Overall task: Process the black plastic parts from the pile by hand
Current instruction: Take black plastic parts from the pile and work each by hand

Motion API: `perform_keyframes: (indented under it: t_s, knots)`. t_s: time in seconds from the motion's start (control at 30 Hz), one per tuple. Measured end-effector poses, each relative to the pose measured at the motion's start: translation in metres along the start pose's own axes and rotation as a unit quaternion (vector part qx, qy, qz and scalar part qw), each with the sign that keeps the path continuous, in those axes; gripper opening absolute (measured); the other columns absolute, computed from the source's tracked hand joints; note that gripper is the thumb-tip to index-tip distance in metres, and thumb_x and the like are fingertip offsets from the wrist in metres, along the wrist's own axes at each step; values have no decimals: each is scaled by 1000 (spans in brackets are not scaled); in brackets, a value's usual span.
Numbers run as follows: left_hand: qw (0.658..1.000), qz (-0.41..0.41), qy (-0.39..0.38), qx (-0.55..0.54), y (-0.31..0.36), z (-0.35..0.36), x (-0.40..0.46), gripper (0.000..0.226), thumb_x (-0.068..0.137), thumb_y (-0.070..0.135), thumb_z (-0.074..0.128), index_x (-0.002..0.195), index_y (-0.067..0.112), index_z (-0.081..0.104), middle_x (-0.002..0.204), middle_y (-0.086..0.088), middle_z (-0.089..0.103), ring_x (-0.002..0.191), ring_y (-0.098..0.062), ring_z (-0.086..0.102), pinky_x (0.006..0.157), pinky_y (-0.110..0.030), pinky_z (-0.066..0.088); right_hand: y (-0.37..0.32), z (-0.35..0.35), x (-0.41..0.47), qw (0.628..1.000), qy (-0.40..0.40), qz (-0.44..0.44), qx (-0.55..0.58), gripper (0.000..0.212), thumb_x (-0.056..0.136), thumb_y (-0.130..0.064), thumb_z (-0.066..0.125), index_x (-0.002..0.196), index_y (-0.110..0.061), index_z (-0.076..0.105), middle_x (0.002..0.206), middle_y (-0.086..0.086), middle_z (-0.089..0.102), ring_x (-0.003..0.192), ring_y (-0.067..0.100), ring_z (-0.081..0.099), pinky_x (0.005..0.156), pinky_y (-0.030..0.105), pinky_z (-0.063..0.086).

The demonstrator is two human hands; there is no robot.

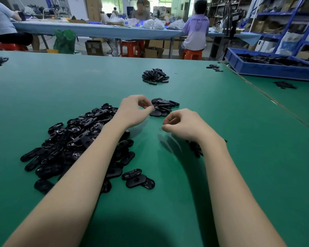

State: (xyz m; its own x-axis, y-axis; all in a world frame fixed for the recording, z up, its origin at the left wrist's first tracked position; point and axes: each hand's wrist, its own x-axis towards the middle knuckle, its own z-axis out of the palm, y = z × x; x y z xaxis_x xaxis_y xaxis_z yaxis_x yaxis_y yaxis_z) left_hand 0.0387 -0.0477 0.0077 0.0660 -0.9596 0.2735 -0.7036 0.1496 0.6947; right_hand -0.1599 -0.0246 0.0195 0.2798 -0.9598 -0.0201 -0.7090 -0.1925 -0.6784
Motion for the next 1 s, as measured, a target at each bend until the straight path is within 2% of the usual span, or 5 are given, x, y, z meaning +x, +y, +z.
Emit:
perform_keyframes:
  t_s: [0.23, 0.37, 0.53, 0.73, 1.0]
  knots:
    - [997, 1, -80, -2, -5, -18, -20, 10, 91, 36, 65, 90, 31, 74, 95, 11, 74, 80, -3, 69, 74, -23, 49, -21, 25, -1, 995, -64, -70, -10, 13, 84, -21, 78, 92, -31, 79, 74, -20, 70, 67, -11, 62, 55, 1, 40]
    - [992, -25, -99, -72, -6, -16, -21, 30, 101, 36, 51, 90, 22, 75, 92, 6, 75, 73, -12, 69, 76, -31, 55, -32, 44, -2, 988, -79, -125, -43, 17, 82, -26, 80, 92, -40, 77, 91, -22, 65, 62, -14, 57, 49, 5, 42]
    - [982, -65, -92, -155, -8, -18, -23, 52, 108, 46, 33, 92, 18, 74, 93, 5, 76, 65, -7, 65, 64, -26, 52, -34, 63, 1, 983, -61, -151, -83, 22, 80, -33, 82, 100, -42, 77, 128, -10, 69, 125, 11, 58, 103, 35, 49]
    - [986, -54, -94, -129, -9, -23, -25, 50, 107, 45, 35, 93, 17, 74, 98, 0, 76, 72, -12, 67, 74, -32, 53, -23, 48, 8, 988, -16, -149, -43, 10, 85, -30, 80, 90, -39, 81, 68, -36, 60, 76, -14, 57, 69, 3, 37]
    - [997, 16, -71, -7, 5, -18, -30, 18, 100, 28, 50, 101, 28, 68, 91, 11, 72, 76, -12, 69, 65, -20, 50, 7, 7, 0, 998, 24, -50, 18, 10, 89, -25, 74, 89, -35, 76, 77, -13, 75, 70, -1, 66, 64, 14, 47]
